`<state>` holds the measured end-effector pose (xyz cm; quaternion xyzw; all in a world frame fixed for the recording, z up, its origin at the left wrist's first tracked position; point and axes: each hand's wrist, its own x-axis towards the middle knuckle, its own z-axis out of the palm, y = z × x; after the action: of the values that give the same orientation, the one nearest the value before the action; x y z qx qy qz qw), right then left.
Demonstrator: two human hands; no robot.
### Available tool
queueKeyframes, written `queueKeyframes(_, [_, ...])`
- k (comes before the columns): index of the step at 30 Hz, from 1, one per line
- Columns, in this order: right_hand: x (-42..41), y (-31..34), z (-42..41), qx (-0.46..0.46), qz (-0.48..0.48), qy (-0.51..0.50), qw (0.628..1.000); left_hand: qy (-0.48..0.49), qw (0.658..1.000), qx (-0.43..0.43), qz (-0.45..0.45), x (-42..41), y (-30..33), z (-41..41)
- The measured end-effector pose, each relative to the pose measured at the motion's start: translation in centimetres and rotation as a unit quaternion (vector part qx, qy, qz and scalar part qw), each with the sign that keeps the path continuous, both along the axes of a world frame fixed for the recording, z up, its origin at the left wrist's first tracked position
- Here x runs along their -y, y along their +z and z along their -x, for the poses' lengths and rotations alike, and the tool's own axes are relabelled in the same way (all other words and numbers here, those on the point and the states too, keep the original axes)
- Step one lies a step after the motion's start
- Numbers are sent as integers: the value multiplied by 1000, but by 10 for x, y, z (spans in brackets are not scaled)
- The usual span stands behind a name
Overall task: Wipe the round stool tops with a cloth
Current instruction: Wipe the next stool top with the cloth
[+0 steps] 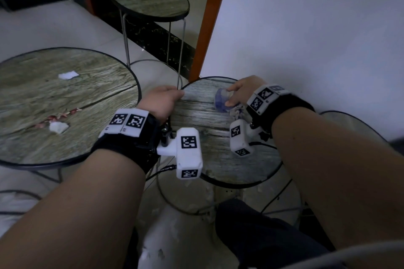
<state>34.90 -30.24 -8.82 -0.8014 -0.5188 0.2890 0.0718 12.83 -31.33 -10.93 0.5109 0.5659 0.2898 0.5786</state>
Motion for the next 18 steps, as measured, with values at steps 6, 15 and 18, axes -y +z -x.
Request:
queueKeyframes(6, [-12, -4, 0, -2, -12, 3, 1000, 39, 999, 10, -15, -4, -4, -1])
queueKeyframes(15, [-29, 0, -1, 11, -22, 45, 999, 28, 999, 9, -21, -14, -9, -8])
queueKeyframes(18, [-33, 0, -1, 33, -25, 69, 997, 45, 999, 18, -6, -16, -14, -10])
